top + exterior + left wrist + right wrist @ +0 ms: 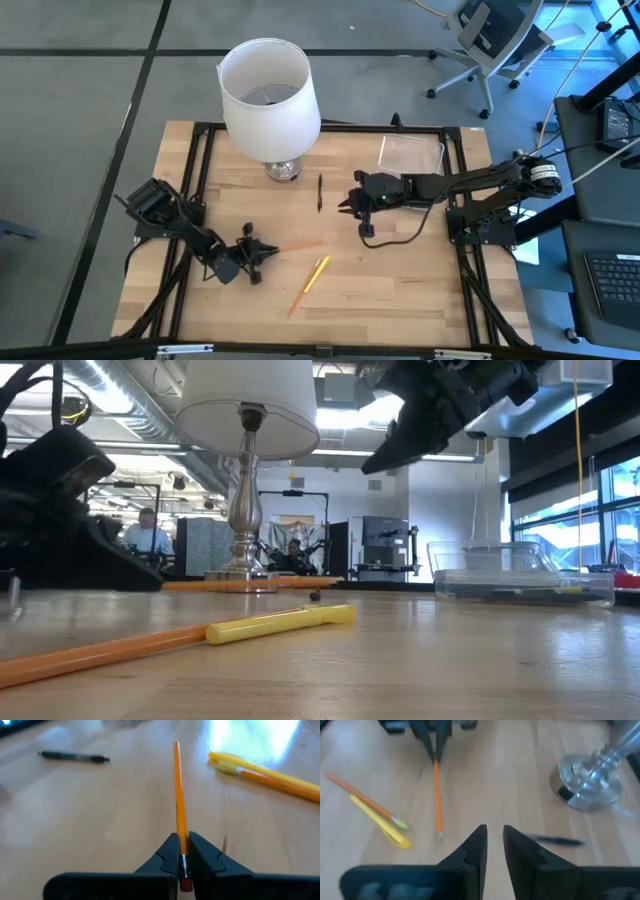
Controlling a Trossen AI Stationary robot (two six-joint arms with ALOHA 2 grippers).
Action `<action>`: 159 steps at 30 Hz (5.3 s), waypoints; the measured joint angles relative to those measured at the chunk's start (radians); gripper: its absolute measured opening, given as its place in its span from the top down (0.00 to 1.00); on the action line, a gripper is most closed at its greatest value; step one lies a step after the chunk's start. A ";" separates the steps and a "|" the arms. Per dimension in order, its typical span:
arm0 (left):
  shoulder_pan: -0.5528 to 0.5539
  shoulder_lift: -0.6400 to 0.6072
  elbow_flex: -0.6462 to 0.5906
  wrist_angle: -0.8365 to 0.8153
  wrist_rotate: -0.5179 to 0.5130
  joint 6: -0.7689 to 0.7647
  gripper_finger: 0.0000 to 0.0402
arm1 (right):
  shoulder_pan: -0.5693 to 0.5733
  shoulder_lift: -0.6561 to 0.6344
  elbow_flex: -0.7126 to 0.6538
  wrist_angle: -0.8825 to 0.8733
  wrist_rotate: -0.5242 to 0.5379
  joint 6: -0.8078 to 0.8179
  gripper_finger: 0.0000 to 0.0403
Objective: Pick & place school supplies into a supply box
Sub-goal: Put the yellow pencil into the transparent supply box
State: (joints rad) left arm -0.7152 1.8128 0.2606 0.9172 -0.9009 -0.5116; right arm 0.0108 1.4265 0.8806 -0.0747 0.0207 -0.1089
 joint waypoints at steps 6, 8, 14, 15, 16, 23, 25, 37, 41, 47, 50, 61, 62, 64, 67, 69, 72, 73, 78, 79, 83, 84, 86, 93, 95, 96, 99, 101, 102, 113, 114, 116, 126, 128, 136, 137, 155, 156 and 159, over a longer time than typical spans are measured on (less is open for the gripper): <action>0.057 -0.002 0.047 0.048 0.016 0.229 0.96 | 0.000 0.000 0.000 0.044 -0.048 0.169 0.83; 0.081 -0.002 0.079 0.048 0.036 0.327 0.96 | -0.001 0.000 0.000 0.046 -0.075 0.169 0.83; 0.160 -0.004 0.190 0.050 0.048 0.602 0.96 | 0.043 0.000 0.000 0.046 -0.078 -0.134 0.83; 0.171 -0.004 0.207 0.044 0.050 0.628 0.96 | 0.053 0.000 0.000 0.046 -0.061 -0.161 0.83; 0.181 -0.004 0.222 0.037 0.051 0.652 0.96 | 0.061 0.000 0.000 0.046 -0.033 -0.177 0.83; 0.250 -0.005 0.320 -0.018 0.034 0.813 0.96 | 0.121 0.000 0.000 0.017 0.219 -0.272 0.83; 0.273 -0.005 0.346 -0.044 0.001 0.838 0.96 | 0.135 0.000 0.000 0.003 0.257 -0.290 0.83; 0.385 -0.005 0.518 -0.320 -0.093 0.847 0.96 | 0.145 0.000 0.000 -0.018 0.327 -0.214 0.83; 0.400 -0.005 0.575 -0.421 -0.093 0.828 0.96 | 0.146 0.000 0.000 -0.021 0.327 -0.217 0.83; 0.402 -0.006 0.609 -0.476 -0.092 0.820 0.96 | 0.145 0.000 0.000 -0.029 0.280 -0.214 0.76; 0.403 -0.006 0.609 -0.482 -0.092 0.820 0.96 | 0.146 0.000 0.000 -0.029 0.274 -0.207 0.69; 0.404 -0.008 0.623 -0.472 -0.041 0.783 0.96 | 0.145 0.013 0.000 -0.042 0.273 -0.216 0.61; 0.404 -0.009 0.626 -0.471 -0.040 0.780 0.96 | 0.145 0.016 0.000 -0.040 0.273 -0.216 0.61; 0.404 -0.009 0.630 -0.474 -0.039 0.774 0.96 | 0.145 0.019 0.000 -0.058 0.274 -0.217 0.61; 0.404 -0.009 0.631 -0.476 -0.039 0.768 0.96 | 0.145 0.030 0.000 -0.066 0.275 -0.217 0.61; 0.404 -0.009 0.631 -0.477 -0.035 0.768 0.96 | 0.145 0.035 -0.001 -0.070 0.299 -0.217 0.61; 0.404 -0.009 0.635 -0.476 -0.013 0.768 0.96 | 0.145 0.040 0.000 -0.090 0.355 -0.218 0.61; 0.404 -0.009 0.636 -0.475 -0.011 0.767 0.96 | 0.145 0.040 0.000 -0.095 0.362 -0.218 0.61; 0.403 -0.009 0.636 -0.474 -0.010 0.767 0.96 | 0.142 0.040 0.000 -0.107 0.364 -0.217 0.61; 0.403 -0.009 0.636 -0.473 -0.004 0.767 0.96 | 0.142 0.040 0.000 -0.111 0.364 -0.217 0.61; 0.403 -0.009 0.636 -0.473 0.005 0.767 0.96 | 0.142 0.040 0.000 -0.125 0.364 -0.211 0.64; 0.403 -0.009 0.636 -0.473 0.006 0.767 0.96 | 0.142 0.040 0.000 -0.128 0.364 -0.211 0.65; 0.403 -0.009 0.636 -0.473 0.006 0.767 0.96 | 0.142 0.040 0.000 -0.136 0.364 -0.211 0.68; 0.403 -0.009 0.636 -0.473 0.005 0.767 0.96 | 0.142 0.040 0.000 -0.140 0.363 -0.212 0.80; 0.403 -0.009 0.636 -0.473 0.006 0.767 0.96 | 0.142 0.040 0.000 -0.140 0.363 -0.212 0.83; 0.403 -0.009 0.636 -0.473 0.005 0.768 0.96 | 0.142 0.040 0.000 -0.141 0.363 -0.215 0.85; 0.403 -0.009 0.636 -0.474 0.008 0.759 0.95 | 0.143 0.040 0.000 -0.148 0.357 -0.222 0.90; 0.403 -0.009 0.636 -0.475 0.006 0.745 0.94 | 0.143 0.040 0.000 -0.148 0.352 -0.224 0.92; 0.403 -0.009 0.636 -0.475 0.005 0.741 0.93 | 0.143 0.040 0.000 -0.148 0.352 -0.222 0.92; 0.401 -0.033 0.636 -0.577 0.061 0.640 0.73 | 0.140 0.038 0.000 -0.260 0.501 -0.106 0.92; 0.402 -0.048 0.636 -0.617 0.064 0.612 0.72 | 0.140 0.038 0.000 -0.291 0.528 -0.086 0.92; 0.404 -0.079 0.636 -0.692 0.070 0.543 0.70 | 0.135 0.038 0.000 -0.366 0.580 -0.036 0.92; 0.403 -0.153 0.636 -0.882 0.197 0.365 0.69 | 0.006 0.033 -0.055 -0.664 0.586 0.182 0.92; 0.404 -0.153 0.636 -0.887 0.200 0.364 0.69 | -0.019 0.033 -0.076 -0.669 0.571 0.192 0.91; 0.410 -0.153 0.636 -0.901 0.201 0.349 0.68 | -0.061 0.032 -0.148 -0.621 0.553 0.212 0.92; 0.410 -0.153 0.636 -0.903 0.201 0.349 0.68 | -0.061 0.032 -0.154 -0.610 0.553 0.212 0.92; 0.410 -0.153 0.636 -0.925 0.197 0.341 0.68 | -0.061 -0.111 -0.176 -0.713 0.537 0.263 0.92; 0.410 -0.153 0.636 -0.927 0.197 0.340 0.68 | -0.061 -0.127 -0.181 -0.704 0.517 0.260 0.92; 0.410 -0.153 0.636 -0.930 0.197 0.341 0.68 | -0.060 -0.145 -0.183 -0.697 0.493 0.253 0.91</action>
State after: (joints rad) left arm -0.3050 1.6600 0.8967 -0.0128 -0.7044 -0.1711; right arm -0.0497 1.2818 0.6973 -0.7719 0.5140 0.1443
